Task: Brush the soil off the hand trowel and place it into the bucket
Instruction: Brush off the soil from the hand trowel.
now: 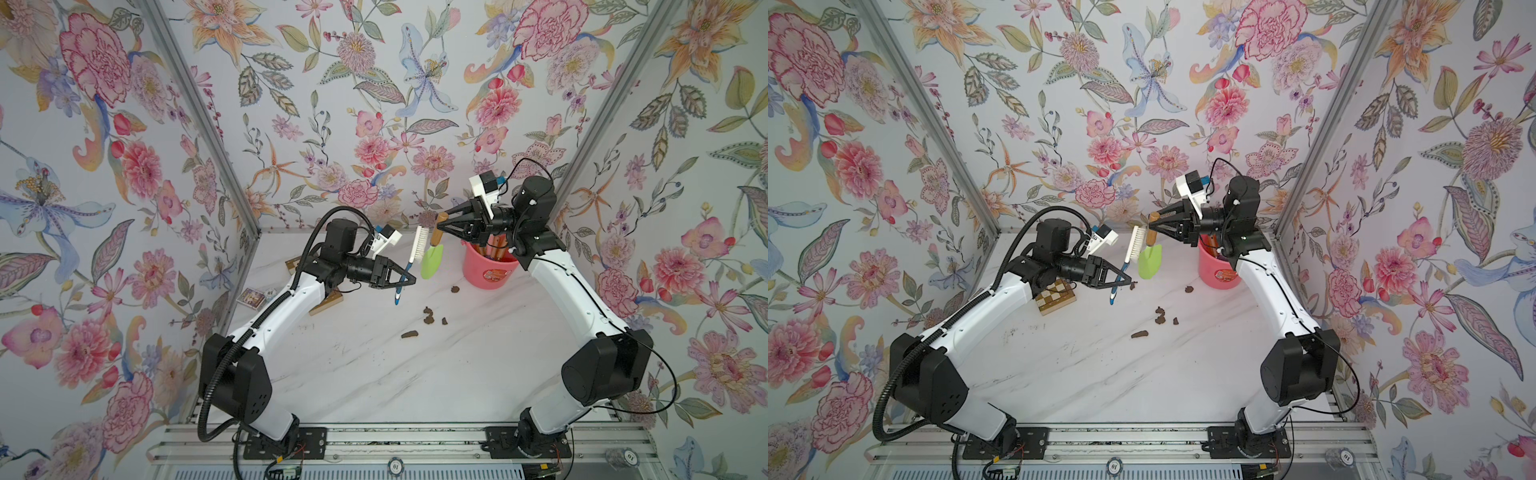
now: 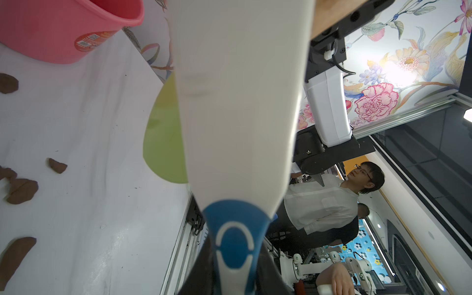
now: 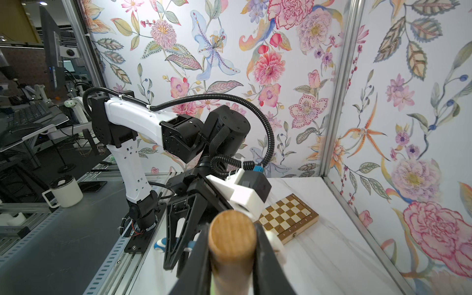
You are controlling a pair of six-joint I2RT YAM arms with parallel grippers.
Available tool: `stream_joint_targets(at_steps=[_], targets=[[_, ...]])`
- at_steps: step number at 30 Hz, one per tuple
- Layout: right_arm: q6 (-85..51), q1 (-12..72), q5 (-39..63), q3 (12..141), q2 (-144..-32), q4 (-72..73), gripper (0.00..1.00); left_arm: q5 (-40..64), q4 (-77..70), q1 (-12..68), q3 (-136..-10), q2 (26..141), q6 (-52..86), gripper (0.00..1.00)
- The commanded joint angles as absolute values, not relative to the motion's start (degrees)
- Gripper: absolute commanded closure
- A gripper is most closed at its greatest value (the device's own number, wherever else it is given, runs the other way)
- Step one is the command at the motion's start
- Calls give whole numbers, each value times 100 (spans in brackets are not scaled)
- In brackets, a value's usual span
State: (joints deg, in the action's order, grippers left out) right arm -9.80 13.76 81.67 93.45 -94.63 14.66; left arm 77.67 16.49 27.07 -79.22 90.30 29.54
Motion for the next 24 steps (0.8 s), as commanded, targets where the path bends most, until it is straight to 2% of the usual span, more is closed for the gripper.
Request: stream_joint_targets(at_steps=[1,7,9,14,20,24], targets=[[-1986,1407,8510,9650,-9672,2706,92,7942,2550,2819,-8011,9219,2157,100],[-3616,1478,8751,10120,-10134,4444,92,7336,5470,3160,-8836,10032,-222,100],[-3917,1509,8797,10275,-10240,4759,92,7409,6047,3175,-9079,10328,-687,100],[-3894,1505,8807,10424,-10214,4742,92,6878,5474,3109,-8995,10252,-229,100],[-3898,1417,8851,10428,-10169,4546,92,6784,4220,2478,-8652,9596,767,100],[-3889,1398,8842,10415,-10159,4500,92,6747,4091,2253,-8628,9357,896,100]])
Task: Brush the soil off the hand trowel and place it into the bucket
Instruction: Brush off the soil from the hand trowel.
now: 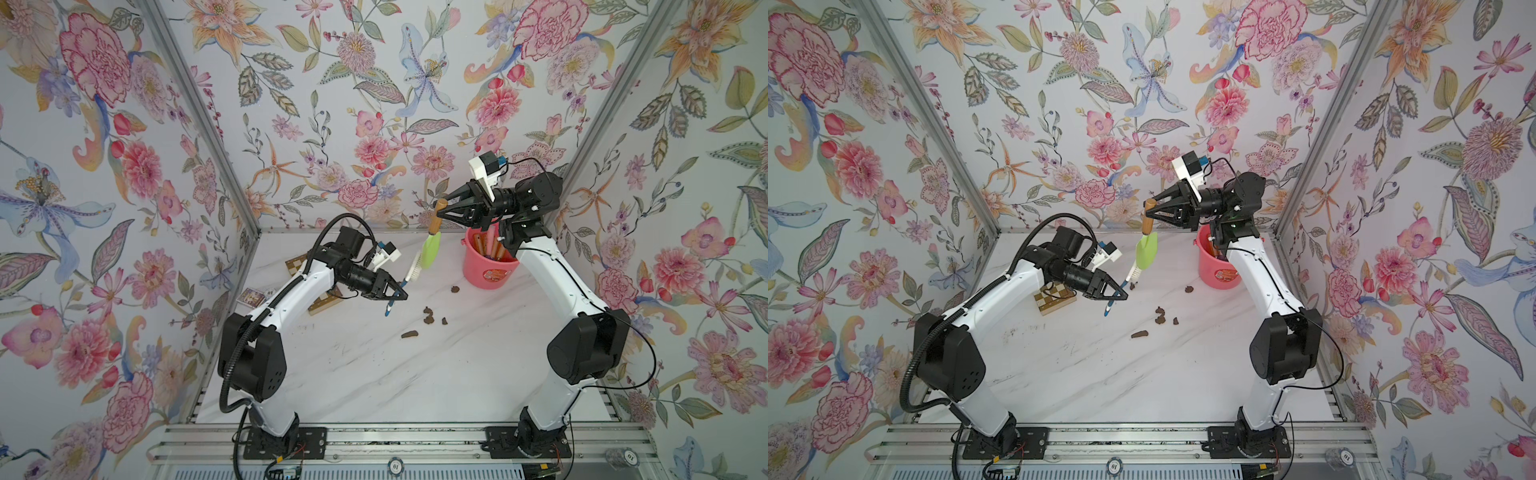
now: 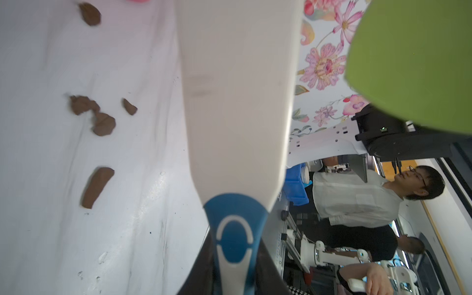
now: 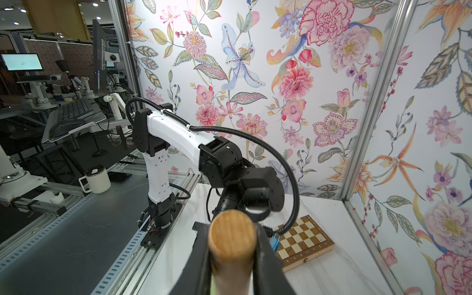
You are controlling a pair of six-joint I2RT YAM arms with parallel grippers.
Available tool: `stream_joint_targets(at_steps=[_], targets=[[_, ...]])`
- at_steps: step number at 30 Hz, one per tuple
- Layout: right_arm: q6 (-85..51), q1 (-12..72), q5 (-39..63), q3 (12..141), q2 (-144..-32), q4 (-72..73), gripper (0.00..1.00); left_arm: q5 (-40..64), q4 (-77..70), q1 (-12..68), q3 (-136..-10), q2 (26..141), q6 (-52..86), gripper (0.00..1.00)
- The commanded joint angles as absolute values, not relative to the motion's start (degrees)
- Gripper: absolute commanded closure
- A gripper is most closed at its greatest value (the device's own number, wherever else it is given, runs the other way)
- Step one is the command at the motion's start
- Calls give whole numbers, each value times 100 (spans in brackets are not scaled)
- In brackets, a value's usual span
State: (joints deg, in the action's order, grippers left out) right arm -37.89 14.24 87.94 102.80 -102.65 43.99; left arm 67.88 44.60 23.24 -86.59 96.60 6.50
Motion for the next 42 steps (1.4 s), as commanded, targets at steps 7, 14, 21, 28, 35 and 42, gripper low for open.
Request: stream_joint_targets(at_steps=[7,14,21,28,35,42], targets=[[-3893,1415,8834,10476,-10304,4332,92,6960,4177,2259,-8961,9144,931,100],[-3901,1472,8825,10616,-10492,4233,92,7098,4208,2329,-9115,9009,981,100],[-3908,1536,8833,10756,-10608,4155,92,7108,4467,2623,-9209,8897,796,100],[-3932,1585,8843,11031,-10680,4089,92,6937,5441,3067,-9455,9493,-28,100],[-3970,1607,8904,11356,-10647,4005,92,6859,5933,3476,-9432,10154,-628,100],[-3966,1274,8346,11111,-10357,4090,91,6338,5245,3442,-9185,10171,-110,100]])
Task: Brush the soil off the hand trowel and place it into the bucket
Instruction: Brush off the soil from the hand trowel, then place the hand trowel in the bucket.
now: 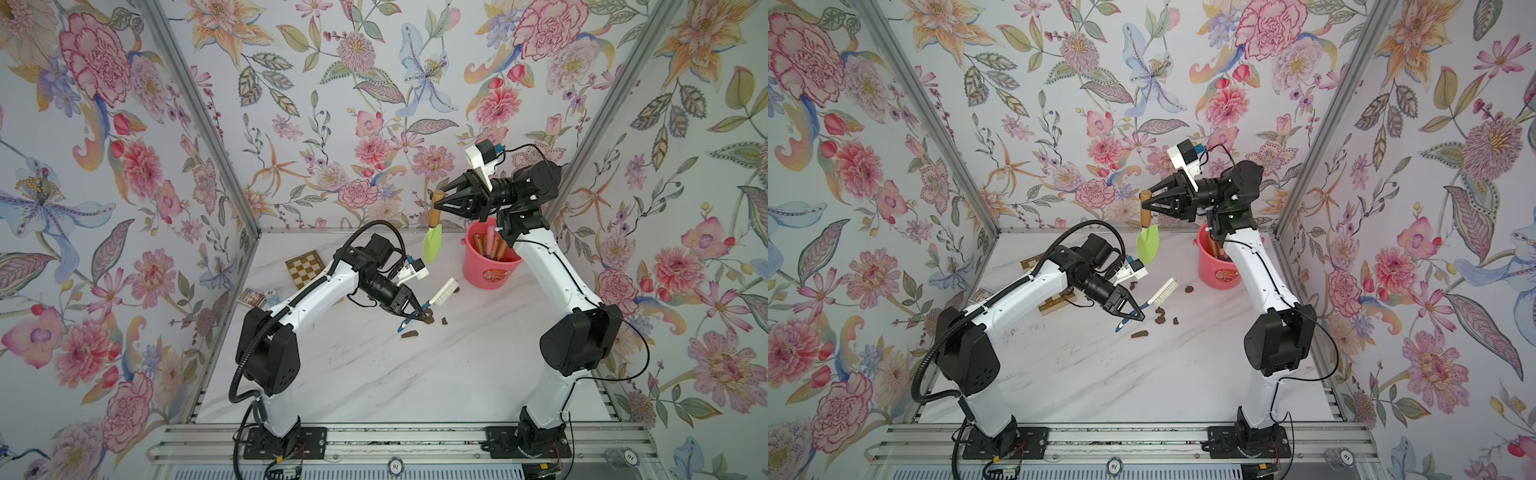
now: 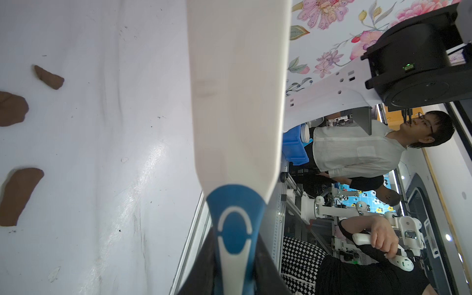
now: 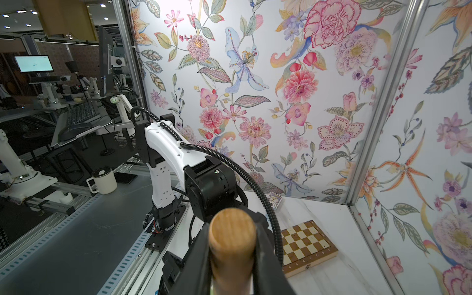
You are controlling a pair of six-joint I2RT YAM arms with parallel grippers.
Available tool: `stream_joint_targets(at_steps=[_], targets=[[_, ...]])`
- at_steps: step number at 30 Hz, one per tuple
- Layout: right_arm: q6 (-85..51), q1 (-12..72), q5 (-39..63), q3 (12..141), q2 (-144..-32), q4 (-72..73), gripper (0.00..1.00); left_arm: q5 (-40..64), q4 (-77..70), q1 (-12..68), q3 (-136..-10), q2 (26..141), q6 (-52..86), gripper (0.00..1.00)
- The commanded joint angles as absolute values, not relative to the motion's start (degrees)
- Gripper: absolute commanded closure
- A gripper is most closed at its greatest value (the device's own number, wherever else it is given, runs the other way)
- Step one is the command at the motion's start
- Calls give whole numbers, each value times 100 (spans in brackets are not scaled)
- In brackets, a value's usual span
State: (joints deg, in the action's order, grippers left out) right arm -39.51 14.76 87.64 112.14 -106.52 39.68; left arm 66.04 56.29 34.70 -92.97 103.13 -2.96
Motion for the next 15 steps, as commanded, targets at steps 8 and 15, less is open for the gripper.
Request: stream_joint_targets(at_steps=[8,15], targets=[[-2098,481,6513,10601,-9893,1992,93,5135,3711,3111,-8618,9724,1180,100],[515,381,2802,11008,-9805,-1414,96,4160,3284,3032,-8619,9533,1380,100]])
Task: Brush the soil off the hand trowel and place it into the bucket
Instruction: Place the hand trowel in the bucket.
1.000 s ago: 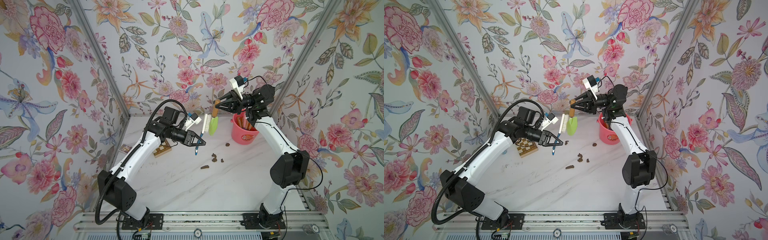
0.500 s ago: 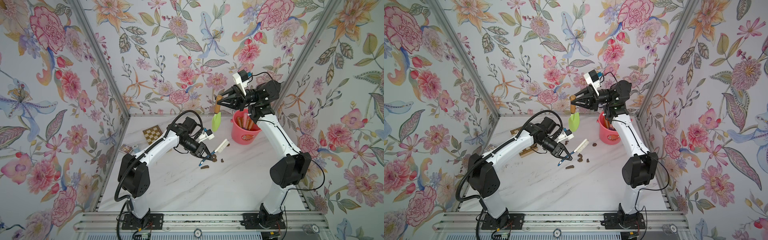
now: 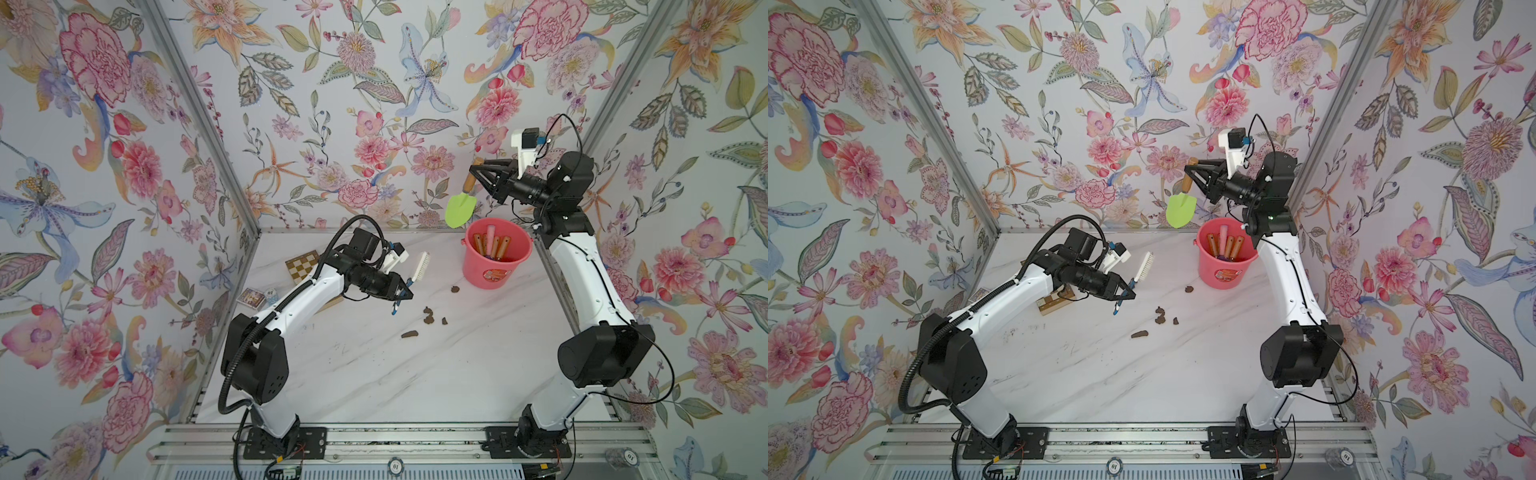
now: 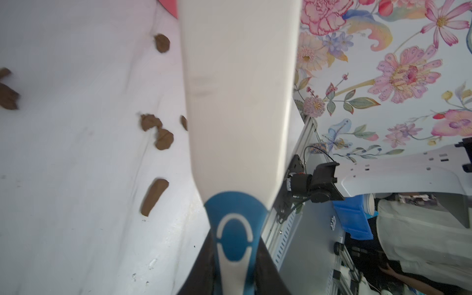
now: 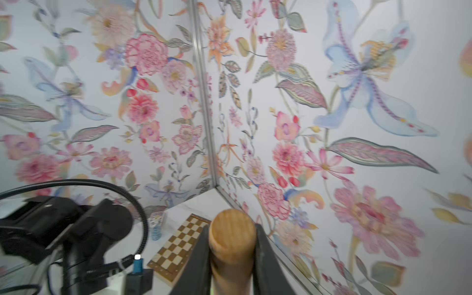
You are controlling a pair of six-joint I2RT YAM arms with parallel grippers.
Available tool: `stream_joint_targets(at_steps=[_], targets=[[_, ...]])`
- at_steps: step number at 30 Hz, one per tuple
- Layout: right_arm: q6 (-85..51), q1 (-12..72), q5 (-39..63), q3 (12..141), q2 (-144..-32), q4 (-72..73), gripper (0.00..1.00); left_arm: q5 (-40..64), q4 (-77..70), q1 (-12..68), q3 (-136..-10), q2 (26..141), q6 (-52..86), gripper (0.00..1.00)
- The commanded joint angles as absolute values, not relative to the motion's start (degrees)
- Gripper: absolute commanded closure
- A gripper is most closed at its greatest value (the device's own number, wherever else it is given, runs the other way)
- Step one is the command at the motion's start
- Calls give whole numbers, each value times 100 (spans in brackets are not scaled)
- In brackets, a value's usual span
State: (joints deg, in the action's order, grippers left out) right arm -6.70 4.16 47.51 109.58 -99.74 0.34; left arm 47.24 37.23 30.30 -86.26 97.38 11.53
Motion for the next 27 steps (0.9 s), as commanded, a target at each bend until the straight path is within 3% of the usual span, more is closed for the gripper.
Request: stream_joint_targets(at_steps=[1,5,9,20,27], targets=[[546,318,2556,10907,-9777,-1397,96,4053,3251,3031,-8646,9536,1402,100],[761,57,1286,10410,-9706,-1326,95,3750,3034,3030,-8657,9570,1509,100],[700,-292,790,10004,-9754,-1204,95,3709,2837,3029,-8654,9682,1647,100],[457,-780,1537,8622,-10079,187,90,3691,2522,3024,-8911,10068,1965,100],[310,-783,1810,8385,-10452,592,87,3648,2496,3029,-9041,10239,2094,100]])
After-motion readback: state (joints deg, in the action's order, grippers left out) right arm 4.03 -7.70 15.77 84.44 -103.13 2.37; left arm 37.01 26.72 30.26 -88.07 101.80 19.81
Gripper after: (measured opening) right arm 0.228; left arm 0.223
